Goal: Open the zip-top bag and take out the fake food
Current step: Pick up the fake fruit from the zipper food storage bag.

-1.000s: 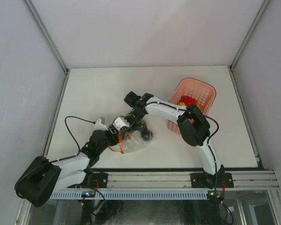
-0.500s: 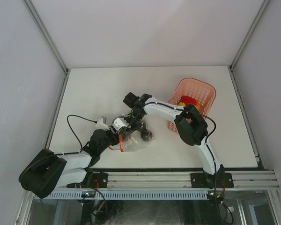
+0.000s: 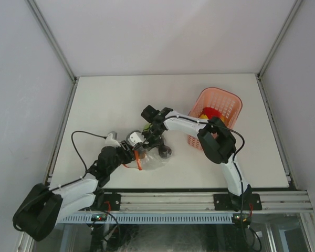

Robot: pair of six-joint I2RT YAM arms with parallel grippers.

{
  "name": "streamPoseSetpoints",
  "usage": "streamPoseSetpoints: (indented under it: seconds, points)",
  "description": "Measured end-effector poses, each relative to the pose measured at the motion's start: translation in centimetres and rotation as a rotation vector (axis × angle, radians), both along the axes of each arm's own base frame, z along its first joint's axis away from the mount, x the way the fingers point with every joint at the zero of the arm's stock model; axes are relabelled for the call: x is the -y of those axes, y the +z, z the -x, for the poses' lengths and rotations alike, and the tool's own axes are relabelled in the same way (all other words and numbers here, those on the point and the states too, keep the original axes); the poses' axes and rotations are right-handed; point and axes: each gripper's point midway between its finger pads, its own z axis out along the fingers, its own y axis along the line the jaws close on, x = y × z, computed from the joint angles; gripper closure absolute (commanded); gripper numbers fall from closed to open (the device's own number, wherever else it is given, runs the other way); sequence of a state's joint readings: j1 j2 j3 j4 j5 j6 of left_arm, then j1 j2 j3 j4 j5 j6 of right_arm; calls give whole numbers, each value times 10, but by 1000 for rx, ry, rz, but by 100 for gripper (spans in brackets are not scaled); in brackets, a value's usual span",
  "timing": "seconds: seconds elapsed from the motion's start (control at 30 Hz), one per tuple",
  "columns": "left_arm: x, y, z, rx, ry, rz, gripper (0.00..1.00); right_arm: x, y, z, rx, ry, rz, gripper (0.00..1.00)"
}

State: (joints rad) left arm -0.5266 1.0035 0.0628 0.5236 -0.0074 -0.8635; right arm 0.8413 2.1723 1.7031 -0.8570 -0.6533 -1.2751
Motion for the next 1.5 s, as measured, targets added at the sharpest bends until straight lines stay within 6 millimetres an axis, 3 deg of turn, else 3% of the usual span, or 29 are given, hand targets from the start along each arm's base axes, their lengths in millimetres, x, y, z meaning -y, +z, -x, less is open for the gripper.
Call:
streamPoseSetpoints:
  seconds: [0.23, 0.57, 0.83, 0.97, 1.13, 1.5]
  points:
    - [-6, 22, 14, 35, -10, 28, 78, 10, -12, -22, 60, -131, 65, 82]
    - [-22, 14, 43, -91, 2, -18, 78, 21, -3, -69, 133, -317, 82, 81]
    - [-26, 59, 51, -72, 6, 0, 78, 21, 0, -73, 124, -356, 76, 81]
    - [-31, 67, 58, -72, 10, -2, 78, 20, 6, -71, 112, -362, 66, 81]
    - [-40, 73, 66, -73, 30, -14, 79, 17, 28, -65, 94, -362, 20, 80]
    - [-52, 103, 74, -29, 62, -5, 79, 5, 107, -38, 40, -338, -161, 77]
